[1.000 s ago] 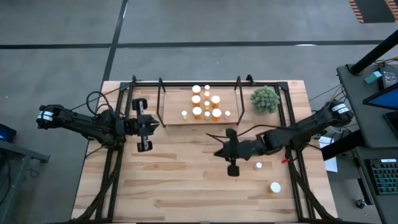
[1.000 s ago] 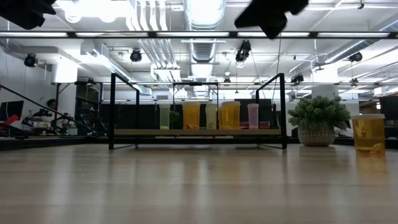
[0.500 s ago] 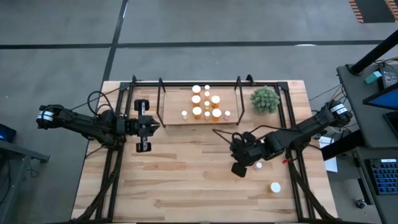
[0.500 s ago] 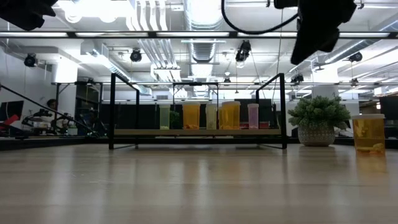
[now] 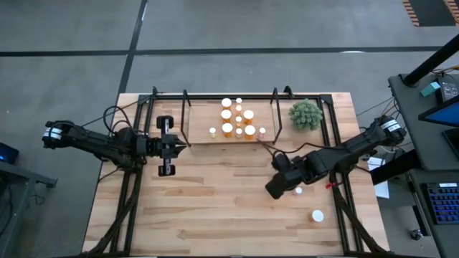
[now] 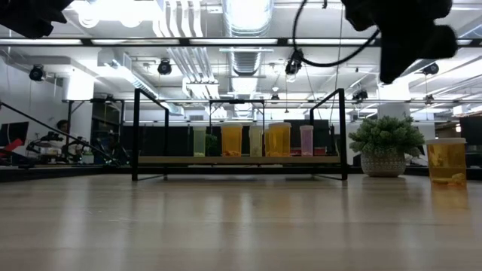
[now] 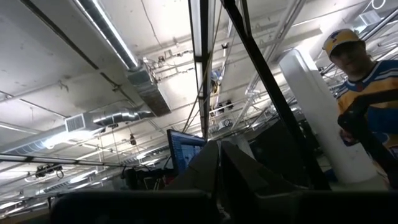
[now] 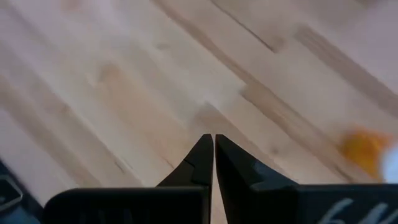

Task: Pick and place medicine bottles onto shelf by color
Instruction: Put the large orange pill bottle on the shelf aligned with the other large orange pill bottle

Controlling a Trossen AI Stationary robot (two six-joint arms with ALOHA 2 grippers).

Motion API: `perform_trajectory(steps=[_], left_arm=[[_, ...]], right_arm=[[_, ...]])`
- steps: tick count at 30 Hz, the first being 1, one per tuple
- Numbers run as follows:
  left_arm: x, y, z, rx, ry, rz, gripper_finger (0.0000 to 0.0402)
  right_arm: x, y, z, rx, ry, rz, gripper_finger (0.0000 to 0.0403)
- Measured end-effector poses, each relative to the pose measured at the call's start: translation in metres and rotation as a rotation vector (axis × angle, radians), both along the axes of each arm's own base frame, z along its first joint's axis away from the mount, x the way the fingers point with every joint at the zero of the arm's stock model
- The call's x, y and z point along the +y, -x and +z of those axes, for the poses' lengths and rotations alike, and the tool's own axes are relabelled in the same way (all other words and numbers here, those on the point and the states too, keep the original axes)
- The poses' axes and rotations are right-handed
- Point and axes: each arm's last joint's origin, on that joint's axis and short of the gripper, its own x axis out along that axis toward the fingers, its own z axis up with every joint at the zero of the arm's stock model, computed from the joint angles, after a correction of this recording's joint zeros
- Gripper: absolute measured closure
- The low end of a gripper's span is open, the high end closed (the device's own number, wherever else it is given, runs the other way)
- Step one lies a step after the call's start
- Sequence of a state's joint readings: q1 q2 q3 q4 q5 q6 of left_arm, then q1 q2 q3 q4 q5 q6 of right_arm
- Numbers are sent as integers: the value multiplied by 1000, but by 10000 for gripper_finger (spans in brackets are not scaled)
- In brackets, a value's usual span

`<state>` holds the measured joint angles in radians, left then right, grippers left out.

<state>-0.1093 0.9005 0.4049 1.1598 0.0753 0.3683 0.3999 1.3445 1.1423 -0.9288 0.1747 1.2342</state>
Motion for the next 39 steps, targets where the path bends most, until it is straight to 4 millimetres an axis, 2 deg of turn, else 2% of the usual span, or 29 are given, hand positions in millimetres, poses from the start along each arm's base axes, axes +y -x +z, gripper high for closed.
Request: perform_trajectory(steps=[6, 11, 14, 18, 30, 34, 39], left_arm=[[0, 0, 0, 0, -2, 2, 400], [0, 0, 0, -1, -2, 2, 400], [0, 0, 0, -1, -2, 2, 400], [0, 0, 0, -1, -2, 2, 400], [0, 0, 0, -1, -2, 3, 400], [0, 0, 0, -1, -2, 2, 400], [0, 0, 0, 0, -2, 3, 400]], right_arm=[[-4, 18, 13, 170, 22, -187, 394], [-5, 23, 15, 226, 16, -198, 390], [-4, 24, 12, 260, -28, -208, 373], [-5, 26, 7, 286, -47, -240, 328], [-18, 40, -12, 398, 15, -360, 139], [-25, 45, -23, 437, 37, -383, 95], [-33, 49, -36, 462, 91, -396, 66]])
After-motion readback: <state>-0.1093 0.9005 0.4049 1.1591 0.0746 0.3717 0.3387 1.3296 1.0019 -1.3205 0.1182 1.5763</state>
